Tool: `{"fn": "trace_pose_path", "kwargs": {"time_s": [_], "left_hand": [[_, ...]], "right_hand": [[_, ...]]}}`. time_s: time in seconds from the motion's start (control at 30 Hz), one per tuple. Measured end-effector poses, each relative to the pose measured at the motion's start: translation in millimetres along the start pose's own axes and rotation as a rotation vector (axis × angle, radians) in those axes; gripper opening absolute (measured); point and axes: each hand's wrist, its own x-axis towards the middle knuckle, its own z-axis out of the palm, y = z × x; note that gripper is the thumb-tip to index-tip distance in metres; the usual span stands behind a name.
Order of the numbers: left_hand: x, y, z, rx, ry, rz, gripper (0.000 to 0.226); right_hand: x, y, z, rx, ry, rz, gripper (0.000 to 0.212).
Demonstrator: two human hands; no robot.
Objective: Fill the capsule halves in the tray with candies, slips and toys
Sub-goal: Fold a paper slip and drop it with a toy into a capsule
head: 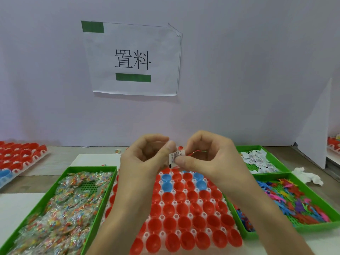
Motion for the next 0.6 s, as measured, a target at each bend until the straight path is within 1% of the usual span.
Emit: {"fn": "trace_pose_path", "kwargs": {"time_s": [0.1, 0.17, 0.2, 0.33, 0.43, 0.5, 0.53, 0.6], "left_hand": [[0.0, 1.0, 0.0, -0.021, -0.046, -0.002, 0.028], [0.3, 1.9, -1.1, 0.003, -0.09, -0.01, 0.036], [0.5, 2.3, -2.4, 0.03, -0.122, -0.021, 0.039], [-0.6, 2.3, -3.5, 0.122, -0.277, -0.102, 0.038], [-1.2, 1.1, -1.9, 0.1, -0.255, -0.102, 0.035], [-1.9, 1.0, -0.9, 0.094, -0.227, -0.083, 0.032], [-2.3, 1.3, -0.8, 0.087, -0.212, -0.074, 0.03], [-1.7, 2.3, -2.0, 0.07, -0.186, -0.07, 0.029]], "right_hand": [[0.1, -0.8, -3.7, -0.03, 0.016, -0.002, 0.021], [0.7, -1.0, -6.4, -0.037, 0.044, -0.015, 0.023], [0.8, -1.5, -7.6, -0.041, 0.051, -0.021, 0.024], [1.5, -0.4, -13.2, -0.027, 0.025, -0.038, 0.022], [1.1, -2.6, -16.5, -0.036, -0.001, -0.048, 0.022], [1.7, -4.7, -23.7, -0.07, -0.054, -0.057, 0.018], [2.5, -4.5, -30.5, -0.114, -0.081, -0.056, 0.013], [6.0, 1.1, -49.9, -0.302, -0.096, -0.013, 0.001]]}}
